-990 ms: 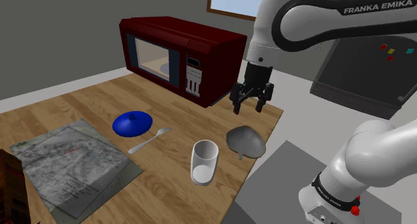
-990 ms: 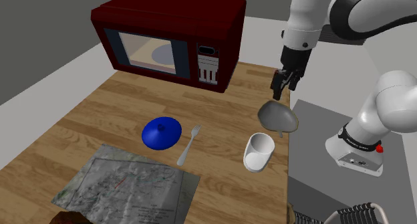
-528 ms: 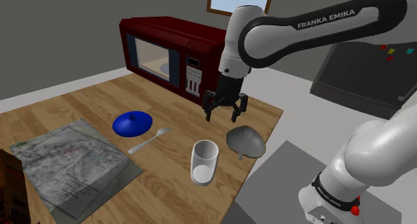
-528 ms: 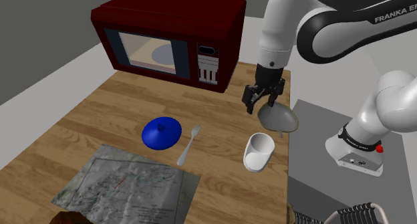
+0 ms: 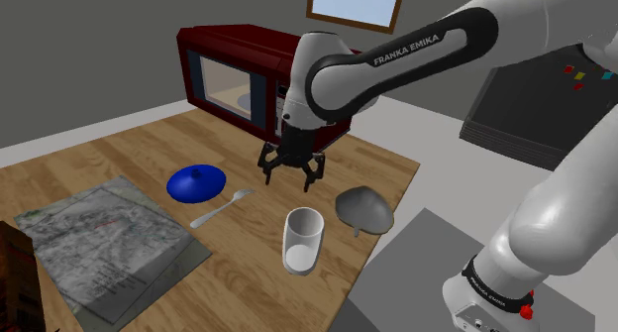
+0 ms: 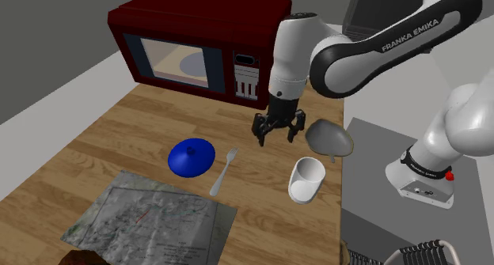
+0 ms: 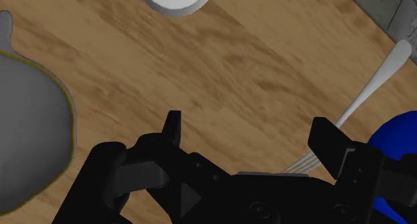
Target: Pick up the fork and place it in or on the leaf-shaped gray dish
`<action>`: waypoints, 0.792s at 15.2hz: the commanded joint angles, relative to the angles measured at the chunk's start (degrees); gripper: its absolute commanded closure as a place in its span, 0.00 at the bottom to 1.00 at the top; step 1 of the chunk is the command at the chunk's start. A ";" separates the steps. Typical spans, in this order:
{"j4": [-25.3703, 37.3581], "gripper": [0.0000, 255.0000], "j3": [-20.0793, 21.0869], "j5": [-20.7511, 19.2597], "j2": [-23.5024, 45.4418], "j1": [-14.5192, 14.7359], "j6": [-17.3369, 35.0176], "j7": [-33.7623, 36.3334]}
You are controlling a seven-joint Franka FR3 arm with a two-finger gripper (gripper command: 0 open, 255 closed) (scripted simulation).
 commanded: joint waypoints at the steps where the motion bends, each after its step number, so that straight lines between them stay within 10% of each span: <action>1: 3.36 0.00 0.89 -2.74 5.27 0.35 2.59 5.78; 12: 21.84 0.00 -3.81 -14.48 27.33 7.20 8.30 26.95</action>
